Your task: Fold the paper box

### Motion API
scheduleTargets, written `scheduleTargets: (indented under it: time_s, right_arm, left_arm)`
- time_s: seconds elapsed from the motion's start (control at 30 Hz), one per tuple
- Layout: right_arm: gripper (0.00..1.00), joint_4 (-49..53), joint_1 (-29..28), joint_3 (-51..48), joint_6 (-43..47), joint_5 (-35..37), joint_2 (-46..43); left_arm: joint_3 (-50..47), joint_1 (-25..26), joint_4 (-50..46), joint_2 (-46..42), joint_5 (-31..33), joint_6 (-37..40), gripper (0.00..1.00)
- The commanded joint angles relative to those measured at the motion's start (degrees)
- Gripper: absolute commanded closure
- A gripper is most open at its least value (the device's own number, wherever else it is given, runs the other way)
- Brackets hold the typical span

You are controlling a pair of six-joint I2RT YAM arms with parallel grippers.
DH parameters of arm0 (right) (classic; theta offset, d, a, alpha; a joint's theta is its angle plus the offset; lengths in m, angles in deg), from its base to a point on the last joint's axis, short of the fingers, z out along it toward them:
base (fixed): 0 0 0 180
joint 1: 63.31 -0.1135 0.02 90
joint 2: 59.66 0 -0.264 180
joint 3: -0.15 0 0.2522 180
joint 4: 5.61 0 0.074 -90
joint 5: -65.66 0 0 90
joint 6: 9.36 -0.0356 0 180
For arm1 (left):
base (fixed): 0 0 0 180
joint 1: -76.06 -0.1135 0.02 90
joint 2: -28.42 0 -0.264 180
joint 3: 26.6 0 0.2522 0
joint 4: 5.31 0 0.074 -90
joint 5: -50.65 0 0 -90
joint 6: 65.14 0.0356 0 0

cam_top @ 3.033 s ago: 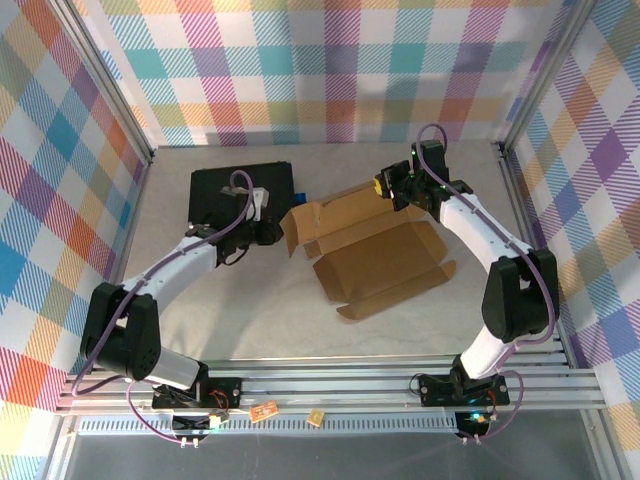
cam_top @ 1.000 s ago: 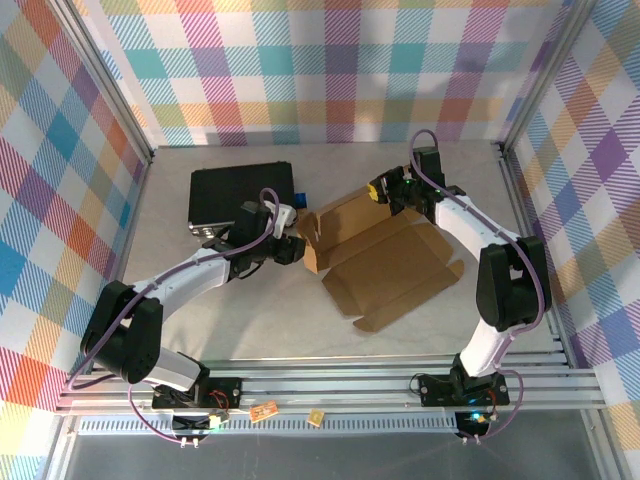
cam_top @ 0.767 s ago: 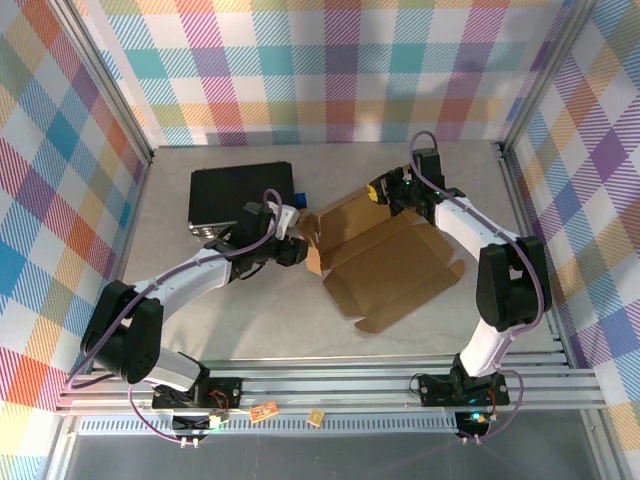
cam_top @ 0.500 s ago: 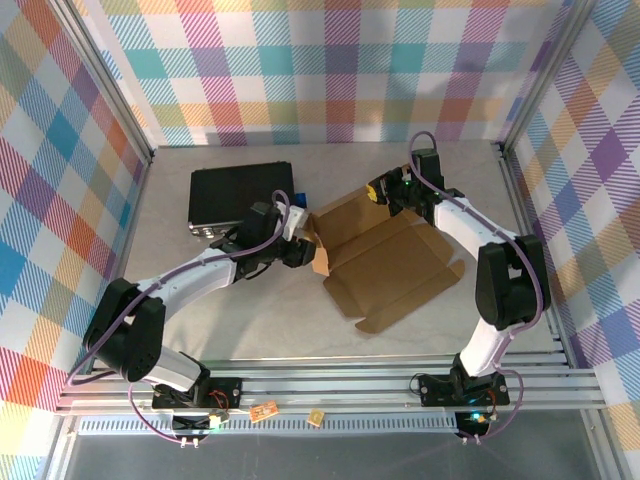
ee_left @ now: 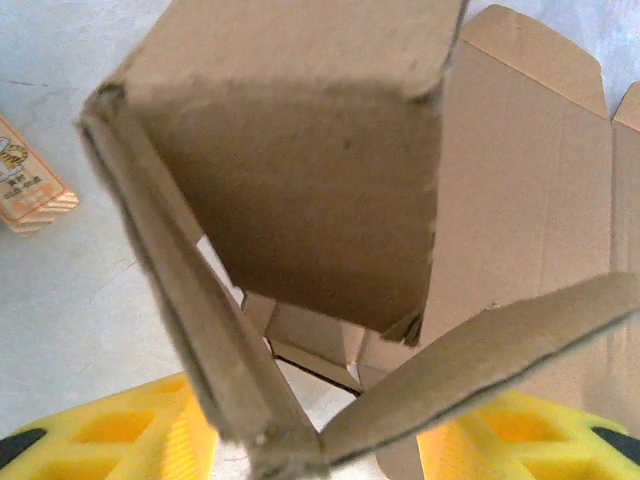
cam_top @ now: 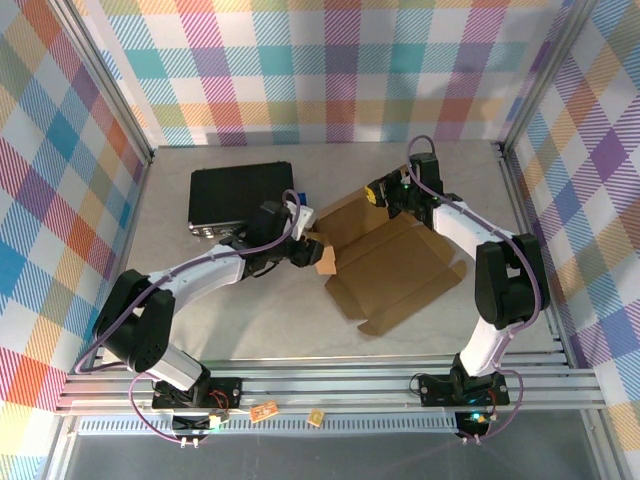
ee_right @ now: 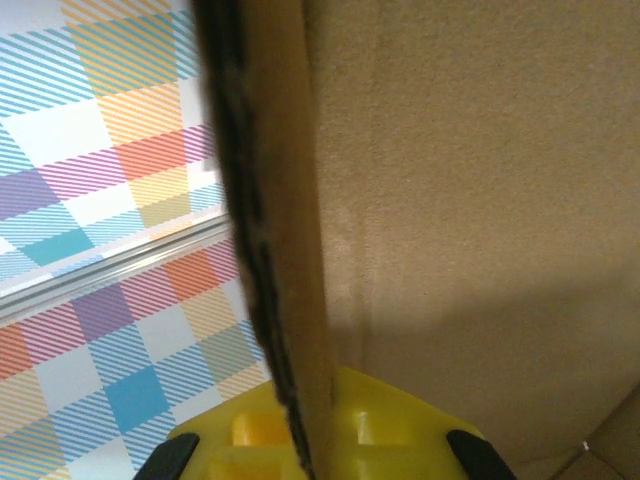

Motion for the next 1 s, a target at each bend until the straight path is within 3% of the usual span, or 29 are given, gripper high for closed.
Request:
scheduleTargets:
  time_s: [0.0,0.3,0.73,0.97]
  right_arm:
    - [1.00,-2.86,0.35,-1.41,-0.23,-1.76,-0.47]
    - [1.00,-10.73,0.45,-5.70,-0.31,-2.56,-2.22]
    - [1.00,-35.12,0.57,-10.77,-8.35,-3.50,-0.08]
    - [1.00,-38.42,-0.78,-5.95,-10.96,-5.05,4.82]
  left_arm:
    - [2.10,1.02,2.09,1.07,1.23,0.32,0.48]
    - [3.13,3.74,1.52,2.06,8.09,-1.17,0.47]
    - [4.91,7.48,-2.67,1.29,33.34,-2.00,0.47]
    - [5.97,6.83,-2.77,2.01,36.95,0.08,0.43]
